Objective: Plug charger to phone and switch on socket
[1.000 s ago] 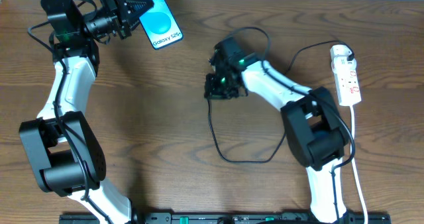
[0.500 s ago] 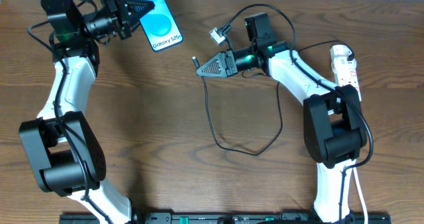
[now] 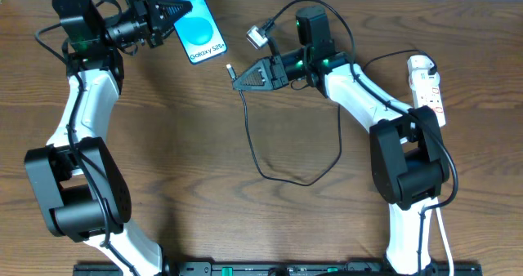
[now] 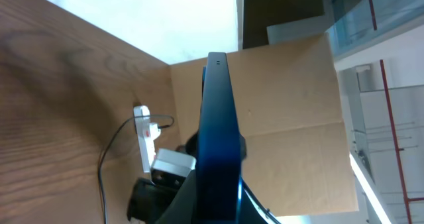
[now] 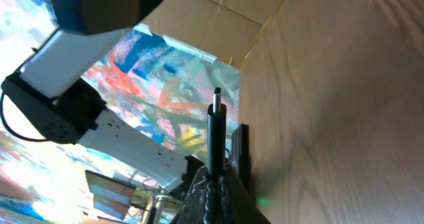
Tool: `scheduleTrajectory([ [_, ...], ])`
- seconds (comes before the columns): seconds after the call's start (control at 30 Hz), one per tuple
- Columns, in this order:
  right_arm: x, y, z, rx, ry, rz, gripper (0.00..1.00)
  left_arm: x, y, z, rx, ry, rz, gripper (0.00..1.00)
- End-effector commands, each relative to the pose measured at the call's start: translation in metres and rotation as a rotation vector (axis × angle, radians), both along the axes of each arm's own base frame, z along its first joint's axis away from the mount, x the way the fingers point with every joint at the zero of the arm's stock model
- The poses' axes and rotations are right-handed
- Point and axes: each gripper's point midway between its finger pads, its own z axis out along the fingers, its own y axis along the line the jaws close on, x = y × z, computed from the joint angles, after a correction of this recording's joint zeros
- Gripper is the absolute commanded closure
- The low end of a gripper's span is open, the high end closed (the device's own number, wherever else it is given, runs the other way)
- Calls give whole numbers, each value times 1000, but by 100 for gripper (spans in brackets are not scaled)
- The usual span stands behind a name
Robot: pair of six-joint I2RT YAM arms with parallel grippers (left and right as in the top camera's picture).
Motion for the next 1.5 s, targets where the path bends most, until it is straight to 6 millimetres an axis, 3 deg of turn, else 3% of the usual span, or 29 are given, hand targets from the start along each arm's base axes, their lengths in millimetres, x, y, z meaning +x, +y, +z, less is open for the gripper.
scheduleTrajectory([
  [0.0, -13, 2, 36, 18, -4, 39, 99, 0, 0, 13, 13, -52, 23, 93],
  [0.4, -27, 20, 49, 44, -59, 85, 99, 5, 3, 14, 14, -53, 54, 93],
  [1.47, -14, 20, 57, 46, -83, 33, 99, -3, -5, 13, 18, -64, -4, 93],
])
